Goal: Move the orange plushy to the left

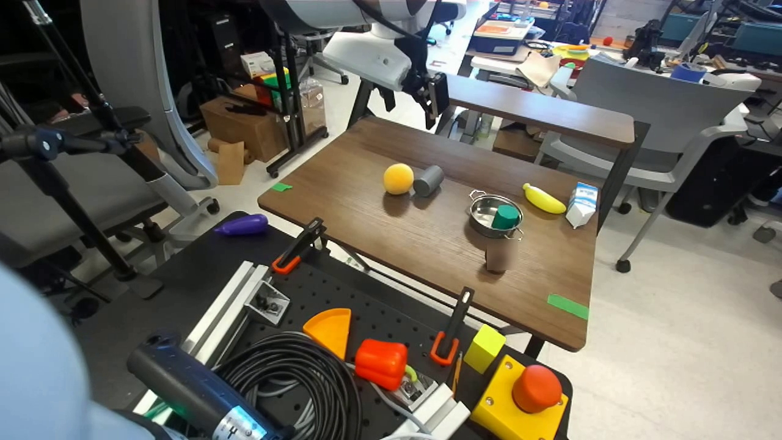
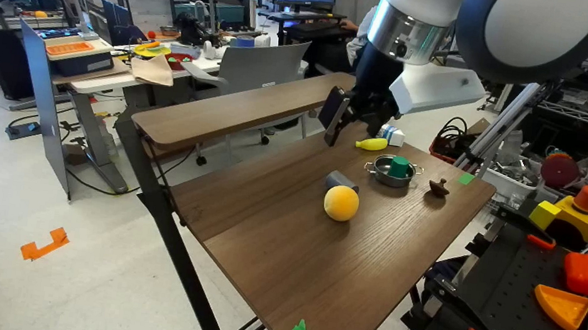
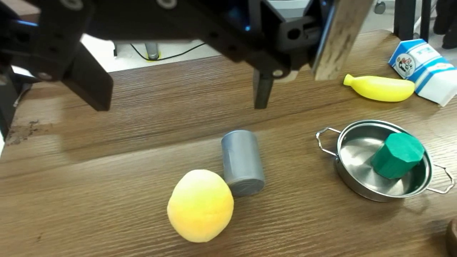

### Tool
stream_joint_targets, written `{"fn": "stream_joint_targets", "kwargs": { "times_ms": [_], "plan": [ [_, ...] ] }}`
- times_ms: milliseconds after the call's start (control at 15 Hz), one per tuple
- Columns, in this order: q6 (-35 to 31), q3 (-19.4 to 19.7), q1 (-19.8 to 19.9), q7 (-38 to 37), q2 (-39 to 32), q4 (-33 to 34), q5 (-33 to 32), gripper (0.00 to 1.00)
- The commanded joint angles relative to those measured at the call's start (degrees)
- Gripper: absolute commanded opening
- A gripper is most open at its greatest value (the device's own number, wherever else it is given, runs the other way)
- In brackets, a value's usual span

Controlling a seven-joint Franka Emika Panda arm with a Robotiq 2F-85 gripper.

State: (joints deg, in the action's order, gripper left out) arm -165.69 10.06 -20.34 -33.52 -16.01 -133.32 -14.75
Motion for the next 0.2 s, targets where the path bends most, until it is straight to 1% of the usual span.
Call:
{"fn": "stream_joint_targets", "kwargs": {
  "times_ms": [0,133],
  "plan": [
    [0.11,-0.6,0.64,-0.04,0.04,-0.03,-0.16,1.0],
    [0.1,-0.63,0.63,-0.04,0.02,-0.1,-0.08,1.0]
  ]
}}
